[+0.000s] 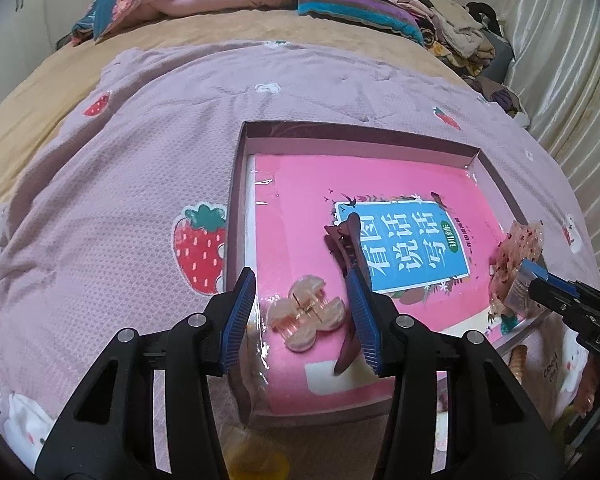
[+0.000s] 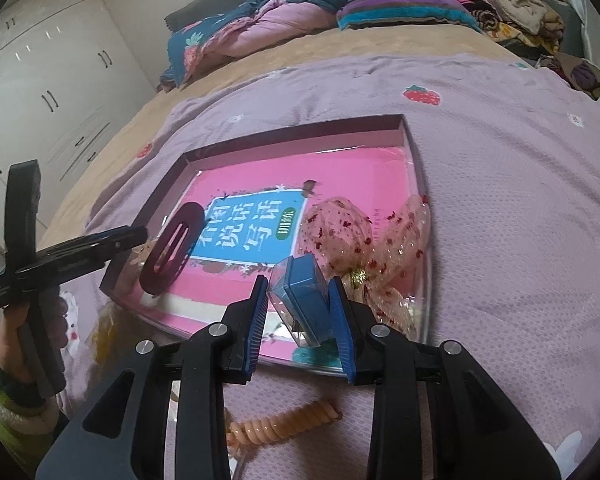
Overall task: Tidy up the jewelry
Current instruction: 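Place the blue comb in the box with the right tool while the left tool drops the pearl clip there, then withdraw both tools from the box over the remaining jewelry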
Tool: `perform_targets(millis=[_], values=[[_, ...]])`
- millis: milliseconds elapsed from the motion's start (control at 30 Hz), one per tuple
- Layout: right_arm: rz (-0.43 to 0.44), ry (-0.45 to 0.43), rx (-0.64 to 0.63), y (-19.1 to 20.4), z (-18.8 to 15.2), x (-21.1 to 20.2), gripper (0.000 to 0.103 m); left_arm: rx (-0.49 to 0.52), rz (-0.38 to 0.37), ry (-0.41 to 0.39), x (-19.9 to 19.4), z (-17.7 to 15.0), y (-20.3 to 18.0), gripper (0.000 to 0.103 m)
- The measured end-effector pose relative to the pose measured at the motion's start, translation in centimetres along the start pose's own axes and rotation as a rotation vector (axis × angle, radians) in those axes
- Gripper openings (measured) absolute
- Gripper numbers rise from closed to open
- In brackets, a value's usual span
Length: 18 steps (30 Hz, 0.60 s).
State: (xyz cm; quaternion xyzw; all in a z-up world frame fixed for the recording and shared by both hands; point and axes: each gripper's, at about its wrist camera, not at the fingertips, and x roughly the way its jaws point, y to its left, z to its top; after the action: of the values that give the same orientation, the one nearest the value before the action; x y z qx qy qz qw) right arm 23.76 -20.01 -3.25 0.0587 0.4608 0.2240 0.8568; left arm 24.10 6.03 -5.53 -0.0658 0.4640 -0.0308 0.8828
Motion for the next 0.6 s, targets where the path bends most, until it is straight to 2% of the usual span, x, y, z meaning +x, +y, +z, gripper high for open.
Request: perform_targets(millis=[67,300,400,500,600], values=[[-0.016,-0.003,0.004,-0.2,-0.2,-0.2,0.03,-0.006,-0.005,-0.008,-0.5,-0.1,0.1,0.045],[-0.04,-0.027,0.032,-1.0,-0.6,-1.8,0.047,-0.024,0.001,-0.04,-2.9,-0.3,0.3,0.053],[-0.05,-0.051,0.028,-0.9,-0.6,-3.0,0.06,-0.027,0.005,-0.06,-4.1,-0.3,0.2,0.059],[-0.051,-0.078,0.021,-0.6,-0.7,-4.2,0.071,-0.037,0.006,-0.083,-5.6,-0.4,0.3,0.068],[-0.052,-0.107,0.015,-0.3,-0.6,-5.6,0.078,-0.053,0.005,-0.105,-7.0,-0.3,0.3,0.082]])
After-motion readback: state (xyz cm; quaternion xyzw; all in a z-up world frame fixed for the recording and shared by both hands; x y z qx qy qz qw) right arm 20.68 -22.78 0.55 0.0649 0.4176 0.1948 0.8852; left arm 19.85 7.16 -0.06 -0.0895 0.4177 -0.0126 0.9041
